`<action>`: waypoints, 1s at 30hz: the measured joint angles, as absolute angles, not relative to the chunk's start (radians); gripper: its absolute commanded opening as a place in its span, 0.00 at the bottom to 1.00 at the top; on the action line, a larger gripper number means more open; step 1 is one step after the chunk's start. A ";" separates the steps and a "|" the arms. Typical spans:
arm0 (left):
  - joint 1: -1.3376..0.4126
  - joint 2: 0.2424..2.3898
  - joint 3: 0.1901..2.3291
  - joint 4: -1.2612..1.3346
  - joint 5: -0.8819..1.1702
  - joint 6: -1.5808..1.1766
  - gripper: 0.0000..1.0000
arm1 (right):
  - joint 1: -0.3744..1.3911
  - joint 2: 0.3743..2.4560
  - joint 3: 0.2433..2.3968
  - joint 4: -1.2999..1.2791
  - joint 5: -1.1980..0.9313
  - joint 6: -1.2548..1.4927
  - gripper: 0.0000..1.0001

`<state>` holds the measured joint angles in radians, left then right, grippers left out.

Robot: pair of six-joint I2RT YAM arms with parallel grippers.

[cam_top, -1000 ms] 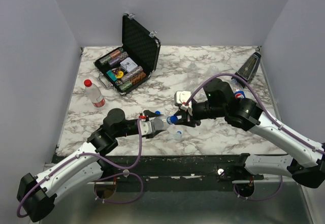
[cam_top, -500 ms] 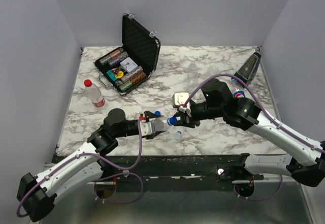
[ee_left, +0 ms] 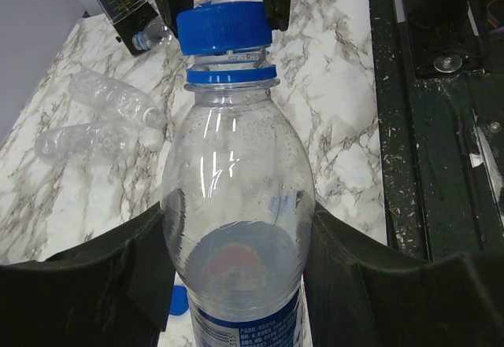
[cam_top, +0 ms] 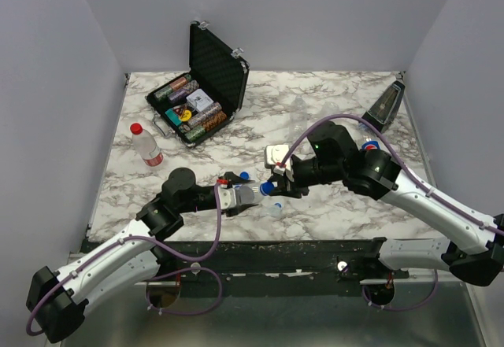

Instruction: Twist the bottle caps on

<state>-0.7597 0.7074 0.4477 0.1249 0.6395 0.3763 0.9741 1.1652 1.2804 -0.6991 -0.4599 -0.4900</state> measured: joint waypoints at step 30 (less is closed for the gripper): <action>-0.760 0.746 0.429 0.178 0.655 0.265 0.09 | 0.980 1.193 1.297 -0.730 -0.407 -0.428 0.23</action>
